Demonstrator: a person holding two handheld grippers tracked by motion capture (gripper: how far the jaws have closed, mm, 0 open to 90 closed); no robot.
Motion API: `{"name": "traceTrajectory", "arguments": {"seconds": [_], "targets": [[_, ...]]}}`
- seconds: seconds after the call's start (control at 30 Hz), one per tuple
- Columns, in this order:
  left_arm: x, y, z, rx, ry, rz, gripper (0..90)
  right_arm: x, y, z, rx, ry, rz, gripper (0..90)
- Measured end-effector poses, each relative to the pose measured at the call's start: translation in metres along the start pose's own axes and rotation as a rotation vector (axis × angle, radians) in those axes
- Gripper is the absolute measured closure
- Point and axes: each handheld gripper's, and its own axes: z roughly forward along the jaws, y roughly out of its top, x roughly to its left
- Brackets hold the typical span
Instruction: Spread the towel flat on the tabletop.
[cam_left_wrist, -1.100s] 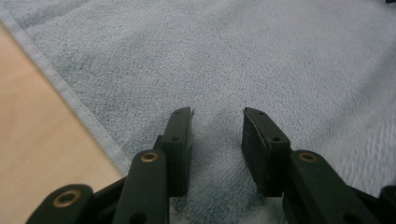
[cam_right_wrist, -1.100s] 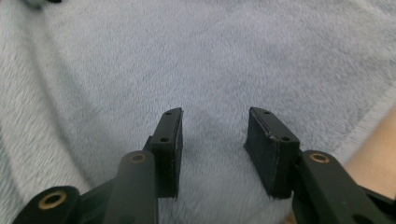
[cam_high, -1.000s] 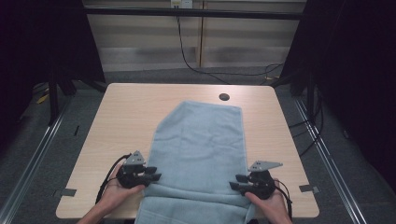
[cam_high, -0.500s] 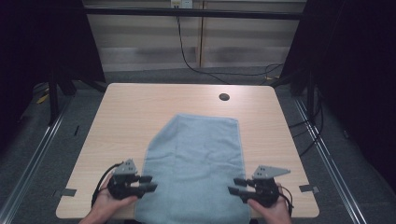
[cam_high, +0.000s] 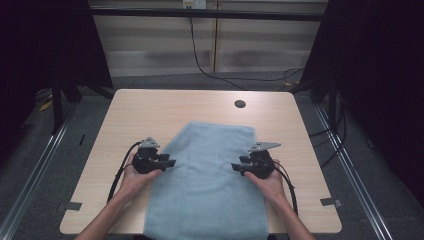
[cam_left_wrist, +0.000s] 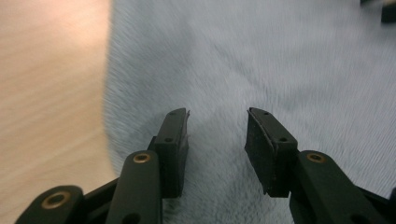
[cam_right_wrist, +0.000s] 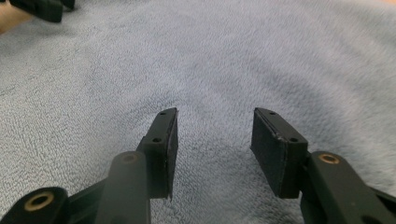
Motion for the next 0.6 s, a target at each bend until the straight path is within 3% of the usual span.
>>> {"name": "traceTrajectory", "arguments": {"seconds": [0.07,0.23,0.4,0.5,0.53,0.6], "targets": [[-0.005,-0.005,0.000,-0.007,0.004,0.030,58.2,-0.001,-0.004,0.003,0.025,0.012,0.006,51.5],[-0.015,-0.016,-0.011,-0.005,-0.030,0.037,58.4,0.009,-0.015,-0.004,0.047,0.032,-0.004,51.4],[-0.031,-0.034,-0.030,0.014,-0.095,0.021,59.3,0.023,-0.035,-0.023,0.048,0.081,-0.010,51.8],[-0.048,-0.044,-0.044,0.064,-0.135,-0.003,59.5,0.035,-0.045,-0.033,0.057,0.098,-0.019,51.8],[-0.055,-0.047,-0.050,0.085,-0.143,0.024,58.9,0.042,-0.050,-0.038,0.061,0.099,-0.044,51.8],[-0.063,-0.050,-0.057,0.074,-0.147,0.060,56.9,0.053,-0.057,-0.045,0.074,0.097,-0.071,51.6]]}}
